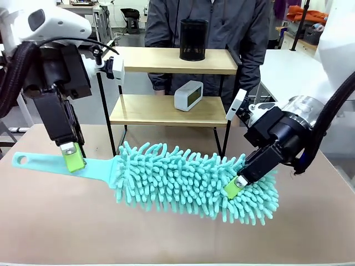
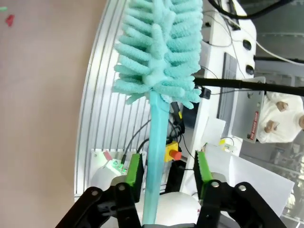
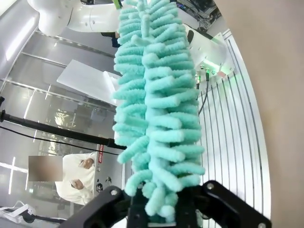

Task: Clean the shelf.
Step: Hand the Duster back to the human.

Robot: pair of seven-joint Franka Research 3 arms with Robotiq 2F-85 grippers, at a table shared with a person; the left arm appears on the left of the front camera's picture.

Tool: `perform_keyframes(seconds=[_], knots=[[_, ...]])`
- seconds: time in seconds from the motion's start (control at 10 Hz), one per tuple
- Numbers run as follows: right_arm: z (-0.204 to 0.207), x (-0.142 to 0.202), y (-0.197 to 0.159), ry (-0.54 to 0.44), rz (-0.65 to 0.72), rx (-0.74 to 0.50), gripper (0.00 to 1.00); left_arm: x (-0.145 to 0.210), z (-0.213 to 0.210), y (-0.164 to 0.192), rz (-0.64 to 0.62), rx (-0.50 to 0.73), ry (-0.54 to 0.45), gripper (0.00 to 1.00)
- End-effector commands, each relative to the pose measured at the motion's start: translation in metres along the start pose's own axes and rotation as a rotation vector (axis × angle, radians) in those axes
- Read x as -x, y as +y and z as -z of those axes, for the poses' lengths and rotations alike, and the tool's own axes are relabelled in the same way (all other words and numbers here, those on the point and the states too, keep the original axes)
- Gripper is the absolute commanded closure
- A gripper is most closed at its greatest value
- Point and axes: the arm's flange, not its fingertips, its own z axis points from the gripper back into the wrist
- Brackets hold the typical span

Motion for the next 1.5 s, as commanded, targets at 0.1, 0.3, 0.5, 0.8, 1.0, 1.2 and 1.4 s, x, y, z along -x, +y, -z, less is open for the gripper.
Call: perform_keyframes(seconds=[0.1, 0.3, 0.5, 0.8, 1.0, 1.2, 1.4], knots=[[0.012, 0.061, 0.014, -0.032, -0.041, 0.019, 1.0, 0.036, -0.026, 0.005, -0.116, -0.127, -0.177, 0.0], [-0.025, 0.067, 0.031, -0.082, -0.035, -0.002, 1.0, 0.089, -0.06, 0.014, -0.275, -0.208, -0.39, 0.0], [-0.088, 0.081, 0.064, -0.286, -0.068, 0.006, 1.0, 0.157, -0.093, 0.007, -0.413, -0.279, -0.731, 0.0], [-0.184, 0.122, 0.106, -0.851, -0.098, -0.083, 1.0, 0.196, -0.103, 0.024, -0.611, -0.352, -1.207, 0.0], [-0.23, 0.155, 0.094, -1.167, 0.035, -0.113, 1.0, 0.19, -0.098, 0.061, -0.781, -0.347, -1.365, 0.0], [-0.269, 0.187, 0.068, -1.425, 0.248, -0.157, 1.0, 0.195, -0.098, 0.115, -0.912, -0.125, -1.502, 0.0], [-0.301, 0.208, 0.027, -1.488, 0.509, -0.124, 1.0, 0.217, -0.104, 0.067, -0.819, -0.328, -1.368, 0.0]])
